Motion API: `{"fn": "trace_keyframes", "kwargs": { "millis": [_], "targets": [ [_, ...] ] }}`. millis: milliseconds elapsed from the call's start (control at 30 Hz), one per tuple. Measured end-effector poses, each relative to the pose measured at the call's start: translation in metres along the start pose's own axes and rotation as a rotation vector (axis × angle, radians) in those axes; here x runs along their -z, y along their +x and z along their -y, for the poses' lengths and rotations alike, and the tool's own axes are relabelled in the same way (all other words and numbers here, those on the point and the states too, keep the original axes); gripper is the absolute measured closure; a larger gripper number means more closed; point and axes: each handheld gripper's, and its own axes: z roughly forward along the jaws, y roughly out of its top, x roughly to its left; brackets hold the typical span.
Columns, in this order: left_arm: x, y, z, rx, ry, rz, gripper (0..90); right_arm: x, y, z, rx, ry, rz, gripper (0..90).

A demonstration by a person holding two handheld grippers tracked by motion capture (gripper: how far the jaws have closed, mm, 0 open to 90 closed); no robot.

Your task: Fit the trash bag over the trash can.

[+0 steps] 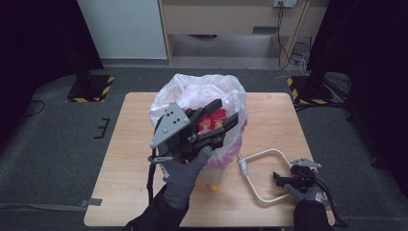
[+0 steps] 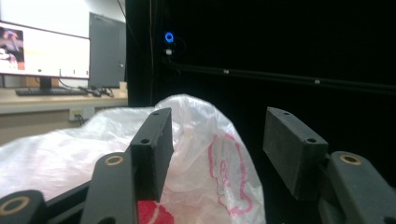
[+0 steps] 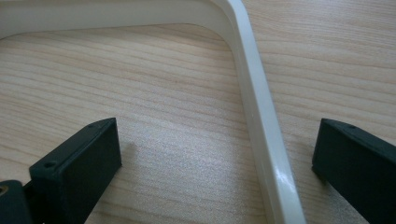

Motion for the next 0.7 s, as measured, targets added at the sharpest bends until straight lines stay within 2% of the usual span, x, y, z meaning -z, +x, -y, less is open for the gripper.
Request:
{"fn": "trace_keyframes", "kwargs": {
  "millis": [100,167,367,533,700],
  "targets": [
    [0.016,0.003,-0.006,-0.004,-0.024,-0.013,37.8,0.0,0.0,0.0,0.001,0.0,-0.001,1.3],
    [0.03,0.008,-0.01,-0.014,-0.029,-0.044,36.7,0.0,0.0,0.0,0.0,0.0,0.0,1.3],
    [0.068,0.043,-0.015,-0.016,-0.018,-0.192,35.7,0.0,0.0,0.0,0.0,0.0,0.0,1.3],
    [0.086,0.075,-0.005,-0.007,0.025,-0.317,35.7,0.0,0.0,0.0,0.005,0.0,0.001,1.3],
    [0.09,0.105,0.014,0.039,0.071,-0.373,35.5,0.0,0.0,0.0,0.008,0.0,0.001,1.3]
  ]
}}
